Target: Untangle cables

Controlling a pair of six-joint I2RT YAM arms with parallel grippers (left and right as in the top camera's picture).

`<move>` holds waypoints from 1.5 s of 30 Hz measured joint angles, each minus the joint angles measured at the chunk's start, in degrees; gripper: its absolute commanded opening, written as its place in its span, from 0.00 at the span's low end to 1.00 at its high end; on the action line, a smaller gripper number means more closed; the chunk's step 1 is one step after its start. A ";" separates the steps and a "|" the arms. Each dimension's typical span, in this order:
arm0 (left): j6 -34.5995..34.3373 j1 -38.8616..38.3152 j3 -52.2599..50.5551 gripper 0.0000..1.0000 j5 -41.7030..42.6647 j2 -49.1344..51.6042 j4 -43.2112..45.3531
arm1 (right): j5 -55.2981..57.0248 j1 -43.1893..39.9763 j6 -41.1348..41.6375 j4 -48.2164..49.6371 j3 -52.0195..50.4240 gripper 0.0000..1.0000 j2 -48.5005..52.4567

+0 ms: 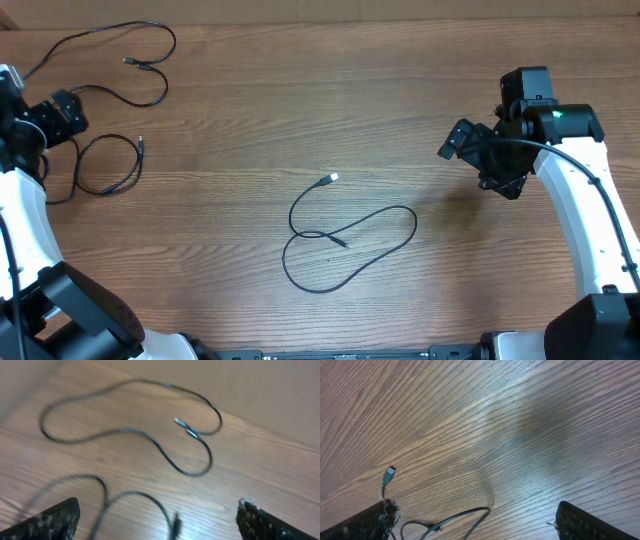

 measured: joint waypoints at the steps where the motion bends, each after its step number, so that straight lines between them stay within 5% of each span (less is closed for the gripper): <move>1: -0.15 -0.04 -0.07 0.91 -0.68 0.07 -2.16 | 0.00 0.02 0.00 0.07 0.00 1.00 0.00; 3: -0.37 -0.11 -0.15 0.73 -4.37 0.83 -6.29 | 0.02 0.00 -0.02 0.04 0.00 1.00 0.00; 4: -0.13 -0.13 -0.15 0.35 -7.69 1.57 -8.15 | 0.00 0.02 0.00 0.04 0.00 1.00 0.00; 6: -0.48 -0.07 -0.17 0.04 -13.46 3.43 -9.90 | 0.00 0.00 0.00 0.07 0.00 1.00 0.00; 12: -4.57 1.33 -0.20 0.04 -21.66 12.61 -10.97 | 0.00 0.00 -0.04 0.04 0.00 1.00 0.00; 24: -19.63 1.79 -0.20 0.04 -23.78 21.57 -9.31 | 0.00 0.00 0.00 0.02 0.00 1.00 0.00; 32: -18.97 1.79 0.59 0.04 -24.63 23.17 -5.22 | -0.02 0.00 -0.04 0.04 0.00 1.00 0.00; 45: -8.76 2.03 2.16 0.04 -23.52 25.57 0.44 | 0.00 0.00 -0.02 0.09 0.00 1.00 0.00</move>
